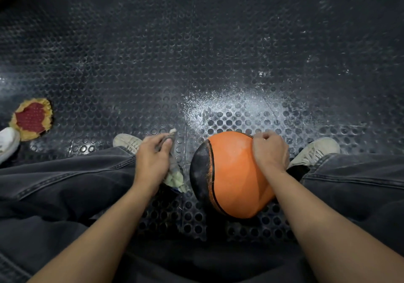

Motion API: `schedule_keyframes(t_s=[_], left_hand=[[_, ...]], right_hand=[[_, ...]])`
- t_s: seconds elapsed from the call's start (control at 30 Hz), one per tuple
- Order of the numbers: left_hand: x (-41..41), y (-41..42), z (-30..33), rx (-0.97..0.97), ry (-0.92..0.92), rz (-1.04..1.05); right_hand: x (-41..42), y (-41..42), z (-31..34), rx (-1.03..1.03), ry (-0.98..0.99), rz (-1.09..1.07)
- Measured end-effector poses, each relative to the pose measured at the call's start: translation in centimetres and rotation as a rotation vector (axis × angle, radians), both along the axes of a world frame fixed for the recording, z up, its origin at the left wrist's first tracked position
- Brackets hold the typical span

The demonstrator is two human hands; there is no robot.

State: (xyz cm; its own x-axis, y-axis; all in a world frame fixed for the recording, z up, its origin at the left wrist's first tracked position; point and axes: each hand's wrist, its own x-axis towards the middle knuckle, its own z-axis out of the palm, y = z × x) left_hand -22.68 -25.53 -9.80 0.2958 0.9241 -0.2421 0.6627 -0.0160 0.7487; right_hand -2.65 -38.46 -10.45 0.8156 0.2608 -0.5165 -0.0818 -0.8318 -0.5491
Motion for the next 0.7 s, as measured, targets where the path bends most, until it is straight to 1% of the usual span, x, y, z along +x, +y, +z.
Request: schedule_keyframes(t_s=[0.07,0.1,0.17,0.2,0.27,0.3,0.33,0.4,0.43,0.47,0.5,0.53,0.6,0.63,0.67,0.7], left_hand=[[1.5,-2.3,0.1,-0.034,-0.093,-0.053],[2.4,-3.9,0.0,-0.016,-0.098,-0.129],[3.9,-7.0,-1.1,0.107,-0.039,-0.300],[4.5,-7.6,-1.7,0.158,0.000,-0.325],[5.5,-6.2,-2.8,0.152,0.062,-0.287],[6.0,-5.1,-3.0,0.093,0.091,-0.259],[6.6,-3.6,-3.1,-0.021,0.112,-0.227],[8.2,-0.3,-3.1,-0.348,0.102,-0.138],[8.7,0.8,-2.6,-0.462,0.107,-0.120],[9.0,1.1,-2.2,-0.495,0.125,-0.154],[8.9,0.5,-1.9,-0.461,0.134,-0.220],[8.3,-0.6,-1.6,-0.343,0.120,-0.290],[6.3,-4.2,-0.2,-0.058,0.004,-0.444],[5.3,-5.7,-0.1,0.009,-0.043,-0.502],[4.9,-5.7,-0.2,0.027,-0.066,-0.508],[5.0,-4.6,-0.6,-0.037,-0.057,-0.425]], right_hand=[[-0.5,-0.1,-0.1,0.034,0.039,0.115],[-0.9,-0.2,-0.2,0.033,0.060,0.155],[-1.6,-0.1,-0.1,0.012,0.059,0.186],[-1.9,0.1,-0.2,0.007,0.051,0.186],[-2.0,0.3,-0.4,0.020,0.048,0.163],[-2.1,0.3,-0.5,0.030,0.042,0.140],[-2.2,0.4,-0.7,0.040,0.033,0.117],[-2.7,0.4,-0.9,0.048,0.022,0.053],[-2.9,0.5,-1.0,0.049,0.022,0.010],[-3.1,0.6,-1.0,0.046,0.024,-0.038],[-2.9,0.6,-1.0,0.039,0.034,-0.081],[-2.6,0.6,-1.1,0.024,0.053,-0.110],[-1.8,0.2,-1.1,0.000,0.089,-0.139],[-1.5,0.1,-1.0,0.008,0.102,-0.126],[-1.5,0.0,-1.1,0.018,0.106,-0.096],[-1.6,0.0,-1.1,0.022,0.102,-0.062]])
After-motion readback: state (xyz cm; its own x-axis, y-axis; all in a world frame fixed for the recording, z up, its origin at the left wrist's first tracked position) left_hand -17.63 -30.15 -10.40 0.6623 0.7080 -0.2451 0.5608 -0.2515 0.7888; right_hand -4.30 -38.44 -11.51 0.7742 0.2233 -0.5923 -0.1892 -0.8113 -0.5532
